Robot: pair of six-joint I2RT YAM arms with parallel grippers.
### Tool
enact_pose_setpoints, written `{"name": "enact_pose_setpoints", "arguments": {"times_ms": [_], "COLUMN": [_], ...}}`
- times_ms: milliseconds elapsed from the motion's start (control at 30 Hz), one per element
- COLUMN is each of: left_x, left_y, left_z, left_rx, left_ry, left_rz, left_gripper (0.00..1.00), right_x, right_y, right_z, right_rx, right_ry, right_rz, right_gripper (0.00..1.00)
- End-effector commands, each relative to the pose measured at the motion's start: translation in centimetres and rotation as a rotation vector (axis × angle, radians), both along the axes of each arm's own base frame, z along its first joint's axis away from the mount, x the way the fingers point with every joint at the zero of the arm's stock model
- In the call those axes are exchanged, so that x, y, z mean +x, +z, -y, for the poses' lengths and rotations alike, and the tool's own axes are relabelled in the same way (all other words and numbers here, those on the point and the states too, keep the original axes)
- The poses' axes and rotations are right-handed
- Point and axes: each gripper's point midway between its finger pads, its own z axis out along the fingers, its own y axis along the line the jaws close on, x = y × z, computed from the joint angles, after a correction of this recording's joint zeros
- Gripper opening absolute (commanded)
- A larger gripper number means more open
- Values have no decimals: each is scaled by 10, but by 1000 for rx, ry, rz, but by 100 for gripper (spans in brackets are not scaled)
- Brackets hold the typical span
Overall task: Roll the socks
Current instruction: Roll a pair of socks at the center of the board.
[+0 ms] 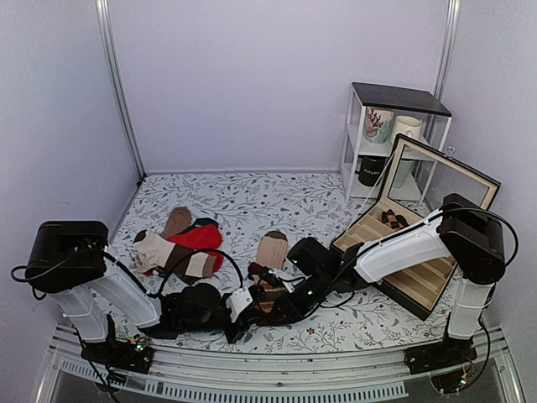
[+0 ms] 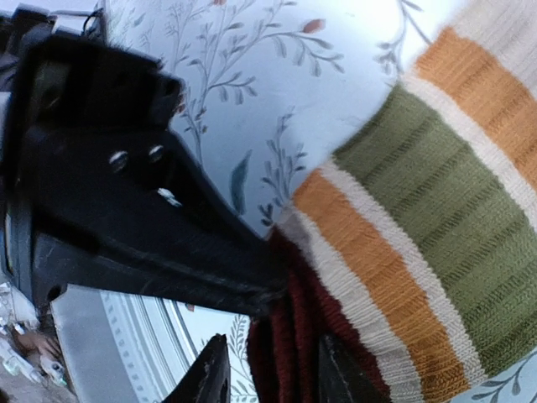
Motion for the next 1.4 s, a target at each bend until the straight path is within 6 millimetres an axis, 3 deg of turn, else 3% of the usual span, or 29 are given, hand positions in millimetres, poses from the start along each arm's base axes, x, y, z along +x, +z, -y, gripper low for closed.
{"name": "enact_pose_setpoints", "arguments": {"times_ms": [0,133,267,400,600,833,1167,1300,1367], "left_x": [-8,-13,-17,-18,-20,-20,-22,-23,-22], "left_y": [-21,-32,-39,-41,-42,-44,-49,-50,-50], "left_z": [-15,-21,-26,-30,-29,-28,-30,-28,-27], "left_rx": [42,60,70,72,74,77,85,88,88], "left_ry": [45,52,61,67,60,55,49,41,42], "left_rz": [-87,-140,-180,-197,-199,-201,-212,-211,-209], "left_gripper": [0,0,0,0,0,0,0,0,0], "right_x": [6,1,-7,-5,-5,-9,-12,-10,-8], "right_y": [24,55,68,52,42,28,-2,-10,-14], "right_z": [-1,-2,9,13,-2,-9,-2,0,1], "right_rx": [87,280,414,421,393,368,296,268,253], "right_ry": [29,118,201,252,323,355,331,306,291], "right_rz": [108,279,460,571,697,648,568,549,541], "right_gripper": [43,54,62,62,63,62,58,52,39]}}
